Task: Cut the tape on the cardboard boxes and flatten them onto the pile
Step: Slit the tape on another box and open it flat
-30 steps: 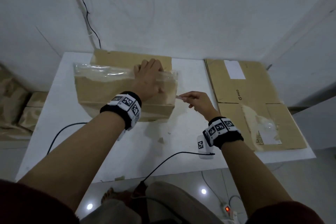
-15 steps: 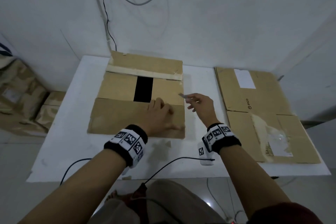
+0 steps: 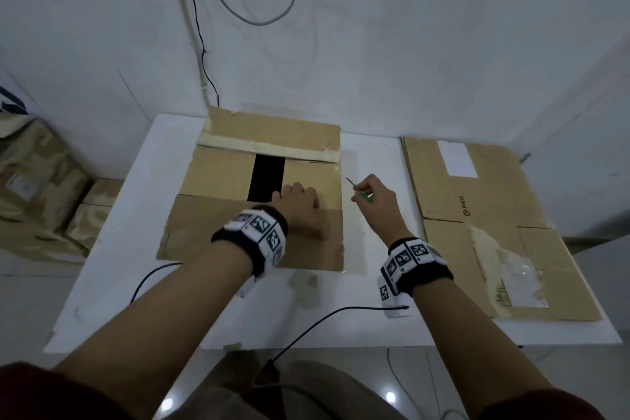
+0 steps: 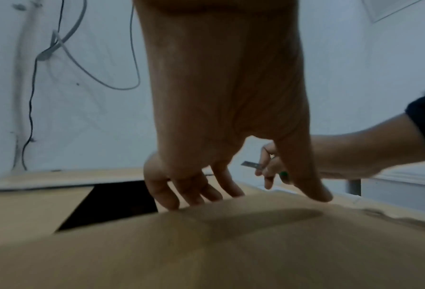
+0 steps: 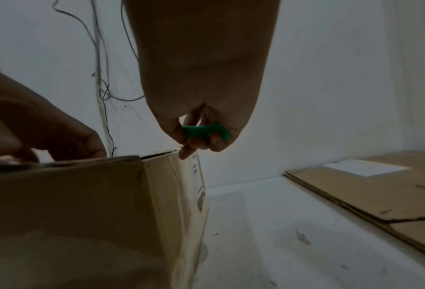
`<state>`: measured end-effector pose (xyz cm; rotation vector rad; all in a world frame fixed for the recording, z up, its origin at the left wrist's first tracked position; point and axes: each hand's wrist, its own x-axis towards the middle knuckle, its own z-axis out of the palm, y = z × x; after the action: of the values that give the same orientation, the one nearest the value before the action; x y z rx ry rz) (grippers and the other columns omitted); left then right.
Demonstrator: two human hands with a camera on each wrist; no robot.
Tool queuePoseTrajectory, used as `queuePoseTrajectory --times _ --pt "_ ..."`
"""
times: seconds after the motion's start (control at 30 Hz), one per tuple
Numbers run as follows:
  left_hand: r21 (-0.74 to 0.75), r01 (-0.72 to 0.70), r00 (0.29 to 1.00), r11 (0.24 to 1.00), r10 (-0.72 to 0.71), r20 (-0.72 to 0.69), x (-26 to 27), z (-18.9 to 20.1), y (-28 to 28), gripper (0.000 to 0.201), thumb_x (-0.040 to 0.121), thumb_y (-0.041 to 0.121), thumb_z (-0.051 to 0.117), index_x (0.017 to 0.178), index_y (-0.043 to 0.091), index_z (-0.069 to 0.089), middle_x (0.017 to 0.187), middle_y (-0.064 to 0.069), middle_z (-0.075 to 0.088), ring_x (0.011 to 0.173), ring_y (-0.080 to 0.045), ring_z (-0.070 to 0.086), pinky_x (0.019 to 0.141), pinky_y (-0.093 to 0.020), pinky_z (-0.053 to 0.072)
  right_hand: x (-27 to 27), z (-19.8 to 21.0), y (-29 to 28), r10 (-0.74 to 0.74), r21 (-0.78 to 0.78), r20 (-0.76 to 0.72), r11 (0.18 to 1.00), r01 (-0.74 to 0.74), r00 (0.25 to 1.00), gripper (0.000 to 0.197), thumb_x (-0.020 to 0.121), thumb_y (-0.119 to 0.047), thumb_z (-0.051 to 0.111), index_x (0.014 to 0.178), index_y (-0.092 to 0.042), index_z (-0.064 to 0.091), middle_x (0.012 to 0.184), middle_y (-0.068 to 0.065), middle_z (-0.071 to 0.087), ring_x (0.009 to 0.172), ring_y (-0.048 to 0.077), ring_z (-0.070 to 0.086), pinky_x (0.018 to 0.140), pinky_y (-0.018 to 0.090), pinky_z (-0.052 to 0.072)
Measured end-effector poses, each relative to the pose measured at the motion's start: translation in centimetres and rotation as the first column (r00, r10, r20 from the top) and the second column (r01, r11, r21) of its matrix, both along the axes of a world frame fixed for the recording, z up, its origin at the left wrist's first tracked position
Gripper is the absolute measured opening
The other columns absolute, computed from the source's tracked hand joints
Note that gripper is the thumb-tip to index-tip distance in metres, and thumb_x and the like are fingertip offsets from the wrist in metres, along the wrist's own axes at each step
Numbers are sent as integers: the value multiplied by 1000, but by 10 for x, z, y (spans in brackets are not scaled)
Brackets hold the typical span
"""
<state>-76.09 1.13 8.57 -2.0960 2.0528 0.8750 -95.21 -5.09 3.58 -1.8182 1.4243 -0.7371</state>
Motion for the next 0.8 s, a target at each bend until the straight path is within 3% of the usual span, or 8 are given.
queuePoseTrajectory --times 0.1,0.17,0.23,0.3,0.37,0.43,0.6,0.8 --pt "159 -36 981 987 65 -185 4 12 -31 53 88 47 60 130 17 53 136 -8 46 125 -28 43 105 -36 36 5 4 -8 -34 9 11 999 34 999 14 95 -21 58 97 -7 56 92 1 62 77 5 53 66 16 41" --pt "227 -214 844 950 297 -447 5 8 -49 37 91 36 60 117 9 58 110 -7 57 100 -24 56 86 -31 44 10 5 -15 -26 14 20 1000 26 999 15 97 -21 55 96 -6 55 94 7 63 79 12 54 68 23 44" --pt "380 -430 465 819 562 -685 3 3 -62 14 93 22 60 88 11 53 72 -4 44 61 -15 43 58 -24 37 13 4 -23 -18 1 -9 1000 18 1000 13 98 -20 54 96 -7 55 95 8 63 83 17 56 69 26 45" --pt "519 -549 105 655 670 -735 2 -6 -76 22 93 15 57 73 12 46 56 -1 35 51 -14 29 48 -23 27 14 3 -30 -28 -25 -46 999 27 999 12 98 -20 55 94 -8 56 93 3 63 86 16 56 70 26 44" --pt "592 -602 -115 536 675 -729 1 -12 -86 21 92 13 56 73 9 47 52 -1 37 49 -14 31 48 -24 28 15 1 -36 -31 -46 -60 999 28 998 12 96 -20 58 94 -8 59 90 0 62 84 13 55 70 24 41" --pt "646 -599 -264 473 645 -717 -3 -16 -92 14 91 12 55 77 8 51 65 -3 43 54 -13 40 52 -22 35 16 -1 -41 -25 -39 -61 999 23 998 13 95 -23 61 98 -10 61 87 -1 62 76 8 54 66 19 39" --pt "677 -550 -390 488 566 -726 -16 -31 -102 13 96 9 47 87 9 56 91 -4 58 79 -9 55 72 -17 49 22 -5 -47 -10 -69 2 998 10 1000 17 94 -24 66 94 -8 60 79 -4 59 60 -7 49 57 8 37" --pt "620 -622 -299 479 587 -753 -18 -51 -112 19 94 22 57 102 6 63 101 -11 67 74 -15 61 62 -22 50 28 -7 -61 4 -86 8 996 -3 1000 19 95 -22 64 86 -6 60 76 -14 59 68 -9 51 61 8 37"
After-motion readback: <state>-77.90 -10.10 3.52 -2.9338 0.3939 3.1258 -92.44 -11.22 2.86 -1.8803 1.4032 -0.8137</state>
